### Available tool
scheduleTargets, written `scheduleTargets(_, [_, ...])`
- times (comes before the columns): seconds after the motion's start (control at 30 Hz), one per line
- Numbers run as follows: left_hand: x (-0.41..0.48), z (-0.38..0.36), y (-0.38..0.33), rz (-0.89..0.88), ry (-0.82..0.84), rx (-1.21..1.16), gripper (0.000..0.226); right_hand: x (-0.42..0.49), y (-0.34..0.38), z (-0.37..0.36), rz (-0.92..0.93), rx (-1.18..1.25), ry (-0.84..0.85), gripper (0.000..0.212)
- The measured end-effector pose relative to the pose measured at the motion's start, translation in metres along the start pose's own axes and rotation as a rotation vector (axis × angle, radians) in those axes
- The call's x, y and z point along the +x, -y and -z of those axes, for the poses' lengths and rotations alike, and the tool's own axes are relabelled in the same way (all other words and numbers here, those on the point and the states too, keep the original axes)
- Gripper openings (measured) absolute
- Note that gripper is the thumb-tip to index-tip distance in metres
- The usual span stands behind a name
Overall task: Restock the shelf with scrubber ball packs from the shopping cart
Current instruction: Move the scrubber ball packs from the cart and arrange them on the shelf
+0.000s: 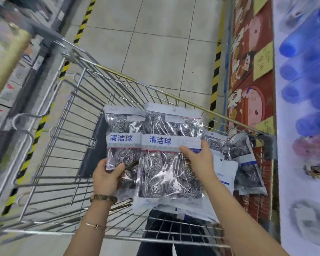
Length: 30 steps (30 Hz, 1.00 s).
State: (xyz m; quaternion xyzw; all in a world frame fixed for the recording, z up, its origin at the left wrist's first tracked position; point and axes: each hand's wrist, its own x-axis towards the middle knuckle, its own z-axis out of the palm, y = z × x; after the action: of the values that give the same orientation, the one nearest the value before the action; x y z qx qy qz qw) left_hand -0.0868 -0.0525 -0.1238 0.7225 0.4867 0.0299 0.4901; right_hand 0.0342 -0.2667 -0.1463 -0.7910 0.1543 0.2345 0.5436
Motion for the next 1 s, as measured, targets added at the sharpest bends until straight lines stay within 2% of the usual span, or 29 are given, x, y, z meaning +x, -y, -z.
scheduleTargets(0.17, [-0.032,0.013,-0.029,-0.13,0.025,0.02,0.03,-0.043,0.011,0.063,0.018,0.047,-0.164,0.041])
scheduleTargets(0.3, [-0.042,0.019,-0.049,-0.165,0.106,-0.001,0.025,-0.075,0.013,0.099,0.024,0.063,-0.305,0.041])
scheduleTargets(0.4, [-0.043,0.019,-0.059,-0.192,0.175,-0.008,0.036,-0.092,0.013,0.115,0.024,0.123,-0.396,0.043])
scheduleTargets(0.5, [-0.037,0.015,-0.065,-0.208,0.232,-0.02,0.044,-0.109,0.013,0.122,0.034,0.126,-0.521,0.038])
scheduleTargets(0.73, [-0.044,-0.001,-0.084,-0.443,0.408,0.055,0.034,-0.177,-0.013,0.123,-0.045,0.208,-0.811,0.038])
scheduleTargets(1.0, [-0.087,-0.035,-0.089,-0.569,0.689,0.126,0.034,-0.257,-0.052,0.119,-0.165,0.285,-1.122,0.032])
